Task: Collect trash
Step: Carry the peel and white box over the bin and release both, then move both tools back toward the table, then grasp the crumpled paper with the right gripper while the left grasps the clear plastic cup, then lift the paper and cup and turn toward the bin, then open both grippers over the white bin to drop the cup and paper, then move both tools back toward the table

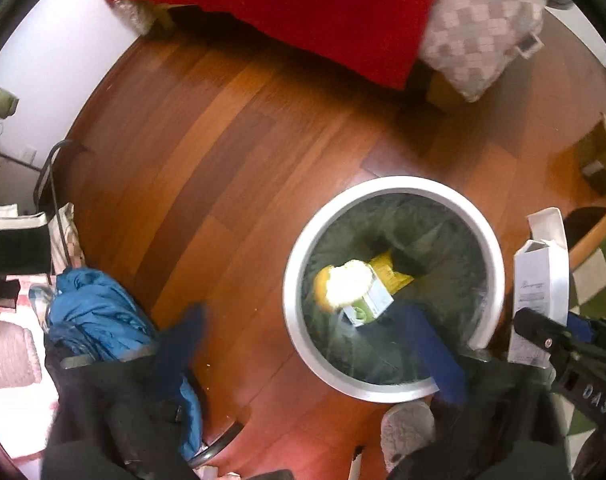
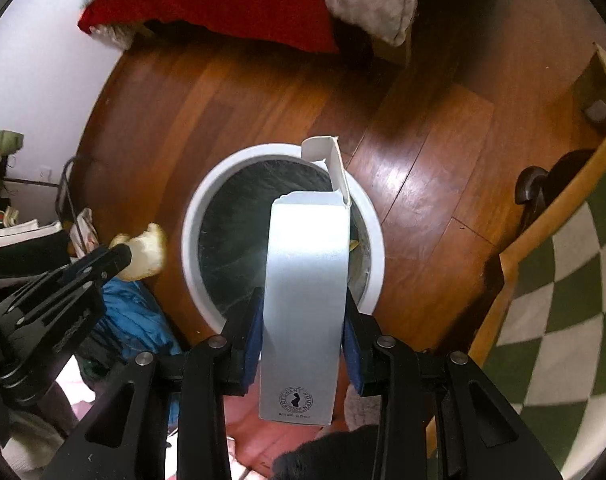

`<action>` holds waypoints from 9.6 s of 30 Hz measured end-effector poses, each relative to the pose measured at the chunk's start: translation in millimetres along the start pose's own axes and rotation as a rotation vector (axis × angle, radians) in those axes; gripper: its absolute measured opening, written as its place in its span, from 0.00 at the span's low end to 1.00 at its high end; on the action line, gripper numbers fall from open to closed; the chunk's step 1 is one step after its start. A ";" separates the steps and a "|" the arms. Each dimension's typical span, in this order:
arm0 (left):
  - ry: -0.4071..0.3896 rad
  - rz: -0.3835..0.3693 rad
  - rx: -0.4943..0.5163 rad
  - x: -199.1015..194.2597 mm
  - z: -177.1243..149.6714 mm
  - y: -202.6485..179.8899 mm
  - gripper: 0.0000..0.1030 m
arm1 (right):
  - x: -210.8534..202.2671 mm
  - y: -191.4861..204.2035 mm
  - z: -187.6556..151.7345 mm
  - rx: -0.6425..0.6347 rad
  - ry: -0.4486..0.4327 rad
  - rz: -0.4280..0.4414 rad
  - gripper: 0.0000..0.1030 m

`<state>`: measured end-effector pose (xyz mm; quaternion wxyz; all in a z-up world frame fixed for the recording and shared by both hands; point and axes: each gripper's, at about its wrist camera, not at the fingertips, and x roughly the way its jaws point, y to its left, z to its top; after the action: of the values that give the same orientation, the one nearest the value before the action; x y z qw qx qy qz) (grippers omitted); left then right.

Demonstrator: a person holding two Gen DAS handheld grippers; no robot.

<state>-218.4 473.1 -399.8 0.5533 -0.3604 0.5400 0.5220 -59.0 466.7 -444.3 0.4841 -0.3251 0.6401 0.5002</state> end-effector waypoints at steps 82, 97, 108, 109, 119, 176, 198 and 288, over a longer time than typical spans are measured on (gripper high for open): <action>-0.230 -0.234 0.664 -177.1 -252.5 -418.6 1.00 | -290.8 -480.0 -494.7 0.933 -0.460 -0.065 0.82; -0.223 -0.210 0.768 -182.8 -285.5 -461.7 1.00 | -289.7 -484.2 -493.6 0.837 -0.505 -0.138 0.41; -0.117 -0.439 0.988 -229.6 -414.5 -527.4 1.00 | -290.2 -508.2 -600.0 0.987 -0.470 -0.180 0.41; -0.105 -0.453 1.003 -230.0 -424.0 -532.2 1.00 | -290.7 -507.7 -605.2 0.993 -0.475 -0.182 0.41; -0.111 -0.444 1.045 -222.7 -471.3 -573.3 0.36 | -291.8 -512.6 -628.9 1.034 -0.492 -0.184 0.41; -0.561 -0.378 0.489 -345.8 -178.1 -271.8 0.36 | -388.6 -258.8 -349.2 0.372 -0.750 -0.143 0.38; -0.259 -0.097 0.147 -118.2 -23.1 -60.0 0.36 | -134.3 -56.2 -73.7 0.049 -0.282 0.016 0.38; -0.333 -0.273 0.390 -236.3 -161.5 -332.7 0.95 | -366.1 -341.3 -334.6 0.551 -0.566 -0.123 0.99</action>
<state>97.8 208.2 -249.9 0.7582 -0.2261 0.4784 0.3810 266.9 23.8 -199.1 0.7396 -0.0701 0.5710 0.3493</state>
